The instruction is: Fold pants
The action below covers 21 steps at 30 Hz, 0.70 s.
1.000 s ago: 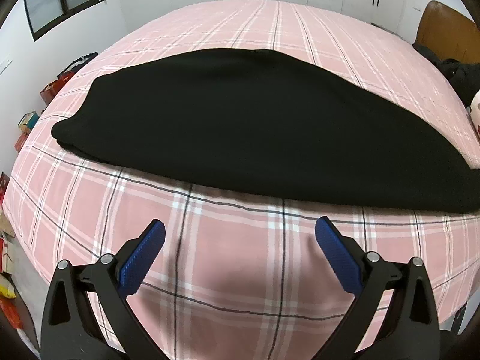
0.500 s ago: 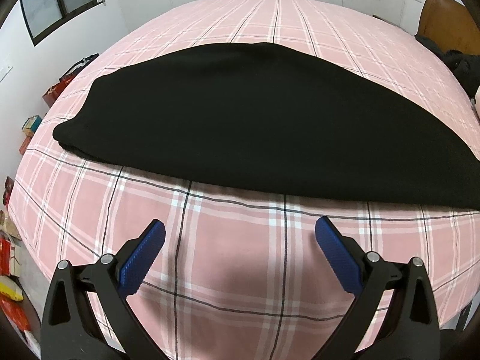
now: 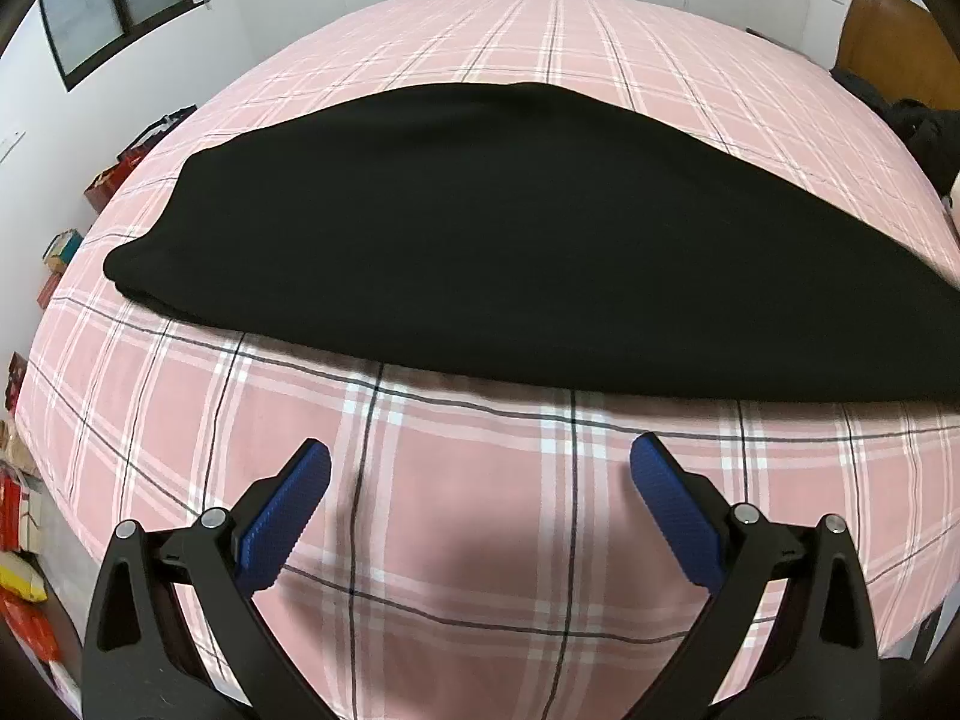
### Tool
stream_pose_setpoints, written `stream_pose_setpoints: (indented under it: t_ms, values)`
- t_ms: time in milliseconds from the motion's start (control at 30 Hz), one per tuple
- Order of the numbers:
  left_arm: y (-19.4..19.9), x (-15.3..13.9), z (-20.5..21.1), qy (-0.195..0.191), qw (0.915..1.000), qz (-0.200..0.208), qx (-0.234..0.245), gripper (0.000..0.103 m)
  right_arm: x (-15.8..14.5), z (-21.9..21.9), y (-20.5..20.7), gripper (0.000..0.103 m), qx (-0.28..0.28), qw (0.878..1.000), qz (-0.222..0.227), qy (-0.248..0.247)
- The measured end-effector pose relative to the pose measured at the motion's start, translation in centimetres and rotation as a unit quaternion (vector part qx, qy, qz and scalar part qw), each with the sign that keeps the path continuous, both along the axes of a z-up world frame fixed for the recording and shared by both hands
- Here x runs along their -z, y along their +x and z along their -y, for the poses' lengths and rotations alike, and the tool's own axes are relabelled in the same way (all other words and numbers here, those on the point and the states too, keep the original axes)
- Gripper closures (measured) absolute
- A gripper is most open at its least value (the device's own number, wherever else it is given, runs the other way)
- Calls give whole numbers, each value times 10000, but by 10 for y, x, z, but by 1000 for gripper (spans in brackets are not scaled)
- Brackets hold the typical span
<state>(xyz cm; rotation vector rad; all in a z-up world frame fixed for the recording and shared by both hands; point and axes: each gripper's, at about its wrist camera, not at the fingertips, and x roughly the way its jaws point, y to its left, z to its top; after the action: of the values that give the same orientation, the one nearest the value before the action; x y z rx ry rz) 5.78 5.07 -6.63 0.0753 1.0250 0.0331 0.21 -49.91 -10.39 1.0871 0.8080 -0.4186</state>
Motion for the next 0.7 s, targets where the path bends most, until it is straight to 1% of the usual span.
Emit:
stream_pose_setpoints:
  t_ms: [33, 67, 100, 133, 167, 233, 267, 333, 367, 400, 433, 467, 500, 533, 567, 600, 633, 667, 700]
  values:
    - [-1, -1, 0, 7, 10000, 12, 27, 5, -7, -2, -6, 77, 94, 9999, 46, -135]
    - [-1, -1, 1, 18, 10000, 26, 37, 5, -17, -8, -11, 72, 222, 9988, -30, -435]
    - [-1, -1, 1, 27, 10000, 33, 41, 5, -24, -13, -12, 64, 250, 9977, -68, -631]
    - [0, 0, 1, 16, 10000, 22, 41, 5, -31, -18, -13, 60, 202, 9968, -86, -765]
    - [0, 0, 0, 11, 10000, 8, 32, 5, -39, -21, -16, 57, 178, 9959, -72, -883]
    - [1, 1, 0, -2, 10000, -4, 31, 5, -48, -23, -19, 52, 181, 9961, 52, -859]
    - [0, 1, 1, 10, 10000, 0, 34, 5, -50, -19, -26, 52, 212, 9960, 69, -868]
    - [-1, 0, 2, 30, 10000, 23, 37, 5, -60, -16, -23, 51, 184, 9948, 185, -989]
    - [-1, 0, 2, 39, 10000, 28, 33, 5, -61, -15, -18, 49, 145, 9943, 124, -1052]
    - [-1, 0, 2, 42, 10000, 29, 37, 5, -58, -19, -12, 41, 70, 9938, 12, -1113]
    - [-2, 0, 3, 59, 10000, 30, 44, 5, -57, -18, -1, 38, -55, 9929, -125, -1182]
    - [-2, 0, 4, 75, 10000, 32, 52, 5, -53, -22, 8, 38, -194, 9922, -197, -1212]
    - [-2, 0, 5, 94, 9999, 35, 65, 5, -45, -25, 16, 40, -418, 9910, -329, -1226]
    - [-2, 0, 7, 111, 9999, 34, 69, 5, -35, -29, 31, 65, -639, 9890, -494, -1242]
    - [-2, 0, 7, 125, 9999, 19, 67, 5, -36, -34, 37, 88, -847, 9840, -702, -1399]
    - [-2, 1, 7, 110, 9999, -15, 65, 5, -45, -36, 36, 93, -912, 9826, -594, -1506]
    - [-1, 1, 6, 85, 9999, -66, 54, 5, -58, -38, 29, 93, -882, 9822, -352, -1620]
    - [0, 0, 5, 80, 9999, -92, 30, 5, -70, -38, 19, 93, -807, 9801, -240, -1798]
    - [1, -2, 2, 45, 10000, -77, 1, 5, -72, -37, 11, 94, -768, 9786, -217, -1898]
